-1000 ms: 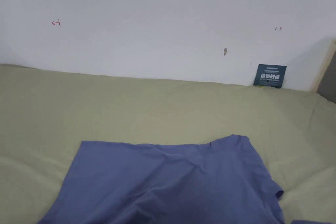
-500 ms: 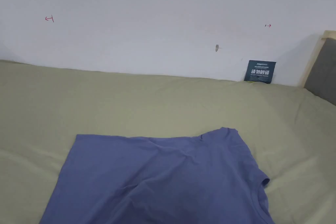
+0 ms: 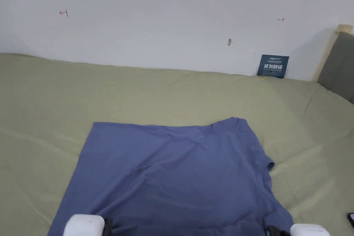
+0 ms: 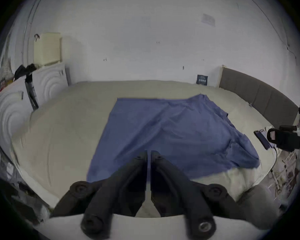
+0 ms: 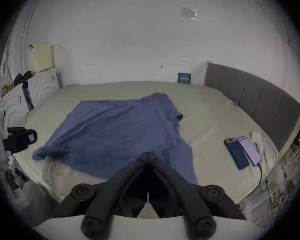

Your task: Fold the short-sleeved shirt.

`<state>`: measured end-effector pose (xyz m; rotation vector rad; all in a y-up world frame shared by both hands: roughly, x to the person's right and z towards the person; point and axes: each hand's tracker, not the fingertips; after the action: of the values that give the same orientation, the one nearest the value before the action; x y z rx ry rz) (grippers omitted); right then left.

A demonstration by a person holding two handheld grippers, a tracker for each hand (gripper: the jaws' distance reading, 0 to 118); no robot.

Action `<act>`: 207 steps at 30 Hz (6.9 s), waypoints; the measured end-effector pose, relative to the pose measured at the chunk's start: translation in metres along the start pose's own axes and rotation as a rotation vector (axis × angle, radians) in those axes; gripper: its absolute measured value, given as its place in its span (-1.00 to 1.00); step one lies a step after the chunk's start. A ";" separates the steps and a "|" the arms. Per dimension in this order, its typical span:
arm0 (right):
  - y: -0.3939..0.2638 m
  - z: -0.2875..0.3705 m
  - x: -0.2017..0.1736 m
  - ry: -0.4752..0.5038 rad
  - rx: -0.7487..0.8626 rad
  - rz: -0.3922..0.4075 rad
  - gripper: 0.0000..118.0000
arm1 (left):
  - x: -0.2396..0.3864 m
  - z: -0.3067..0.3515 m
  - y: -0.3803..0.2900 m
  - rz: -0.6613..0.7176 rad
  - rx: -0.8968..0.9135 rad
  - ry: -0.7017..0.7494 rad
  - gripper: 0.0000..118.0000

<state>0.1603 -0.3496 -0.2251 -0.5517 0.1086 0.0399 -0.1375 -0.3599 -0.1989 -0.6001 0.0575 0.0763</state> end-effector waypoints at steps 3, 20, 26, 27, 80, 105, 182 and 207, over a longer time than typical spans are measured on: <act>-0.016 0.005 -0.005 0.030 -0.035 -0.020 -0.98 | -0.003 0.008 -0.027 0.033 -0.073 -0.027 -0.99; 0.032 0.010 0.063 -0.018 0.016 -0.144 -0.98 | -0.123 -0.086 0.014 0.263 -0.331 0.101 0.99; 0.032 -0.008 0.090 -0.047 -0.067 -0.111 -0.95 | -0.119 -0.103 0.010 0.213 -0.432 0.138 0.87; 0.030 -0.015 0.093 -0.054 -0.107 -0.083 -0.87 | -0.116 -0.101 0.013 0.161 -0.417 0.144 0.72; 0.170 -0.249 0.125 0.166 -0.643 -0.016 -0.91 | -0.142 -0.207 0.174 -0.099 -0.539 -0.110 -0.78; 0.034 -0.062 0.027 0.106 0.022 -0.015 -0.99 | -0.080 -0.048 0.015 0.104 -0.017 0.065 -0.98; -0.039 -0.064 0.138 0.006 -0.418 -0.195 -0.87 | -0.166 -0.061 0.000 0.211 -0.405 -0.061 -0.91; 0.102 -0.063 -0.052 -0.018 0.101 0.043 -0.96 | 0.032 -0.033 0.120 -0.071 0.081 -0.005 -0.94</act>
<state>0.0962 -0.2966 -0.3260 -0.4476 0.1043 0.0812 -0.1169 -0.2784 -0.2960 -0.5202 0.0346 0.0068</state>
